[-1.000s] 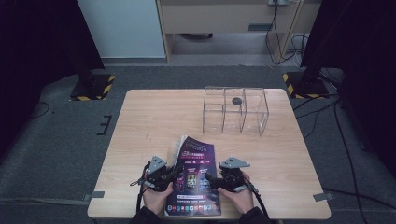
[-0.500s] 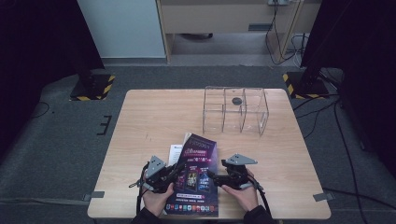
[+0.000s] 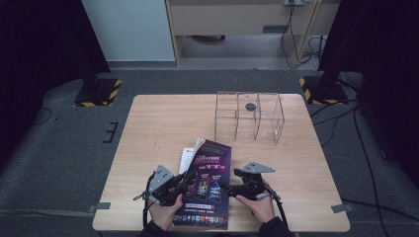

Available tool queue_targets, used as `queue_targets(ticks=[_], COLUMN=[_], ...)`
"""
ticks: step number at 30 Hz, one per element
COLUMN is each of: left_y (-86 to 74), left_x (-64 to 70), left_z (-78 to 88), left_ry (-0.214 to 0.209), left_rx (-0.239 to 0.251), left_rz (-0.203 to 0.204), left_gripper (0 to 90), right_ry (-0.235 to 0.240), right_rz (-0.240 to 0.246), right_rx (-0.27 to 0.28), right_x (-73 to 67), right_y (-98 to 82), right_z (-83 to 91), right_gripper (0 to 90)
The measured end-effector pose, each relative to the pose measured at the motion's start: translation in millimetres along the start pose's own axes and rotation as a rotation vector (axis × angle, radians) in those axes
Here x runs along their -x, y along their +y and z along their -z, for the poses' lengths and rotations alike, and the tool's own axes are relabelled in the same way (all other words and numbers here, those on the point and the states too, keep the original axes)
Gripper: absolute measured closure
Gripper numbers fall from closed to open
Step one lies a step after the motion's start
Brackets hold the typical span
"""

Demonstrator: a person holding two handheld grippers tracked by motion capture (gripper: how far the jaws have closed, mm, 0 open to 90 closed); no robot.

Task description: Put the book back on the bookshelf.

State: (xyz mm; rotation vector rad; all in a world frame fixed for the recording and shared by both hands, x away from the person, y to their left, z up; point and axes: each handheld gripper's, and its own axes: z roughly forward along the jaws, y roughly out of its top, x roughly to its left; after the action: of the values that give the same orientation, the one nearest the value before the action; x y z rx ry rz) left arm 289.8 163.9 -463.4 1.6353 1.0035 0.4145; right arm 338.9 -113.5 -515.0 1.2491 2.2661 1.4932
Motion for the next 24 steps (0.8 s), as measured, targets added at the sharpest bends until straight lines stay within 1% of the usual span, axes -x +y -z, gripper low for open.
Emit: queue_targets(ticks=[2,4,7,10,11,13,17,19,24], left_y=[1.1,2.2,3.2,3.4,3.3,3.1,2.9,2.8,2.3], left_x=[0.8,1.4,2.3,3.0,3.0,3.0,3.5,3.7,4.8], left_z=[1.3,2.5,3.3,3.1,3.2,3.1,2.9,2.7,2.1], left_ry=[-0.004,-0.007,-0.011,-0.014,-0.015,-0.016,-0.019,-0.024,-0.032], left_rx=[0.008,0.014,0.019,0.021,0.021,0.020,0.020,0.022,0.025], left_rz=[-0.002,-0.005,-0.008,-0.009,-0.009,-0.010,-0.015,-0.017,-0.022], left_gripper=[83.0,83.1,83.1,83.1,83.1,83.1,83.1,83.1,83.1], right_ry=[0.010,0.023,0.035,0.061,0.072,0.094,0.141,0.167,0.201], right_rz=[-0.003,-0.020,-0.029,-0.035,-0.048,-0.052,-0.081,-0.091,-0.095], right_rx=[-0.004,-0.012,-0.019,-0.021,-0.024,-0.026,-0.028,-0.037,-0.038], right_x=[0.1,-0.1,-0.1,0.1,-0.8,-0.8,0.5,0.8,-1.3], right_y=[-1.0,-2.5,-4.6,-5.9,-6.4,-8.2,-10.7,-11.2,-11.5], right_z=[-1.0,-2.5,-4.8,-7.3,-8.3,-11.1,-15.5,-16.9,-20.5], right_gripper=[19.4,19.1,19.0,19.0,19.1,19.1,19.2,19.4,21.0])
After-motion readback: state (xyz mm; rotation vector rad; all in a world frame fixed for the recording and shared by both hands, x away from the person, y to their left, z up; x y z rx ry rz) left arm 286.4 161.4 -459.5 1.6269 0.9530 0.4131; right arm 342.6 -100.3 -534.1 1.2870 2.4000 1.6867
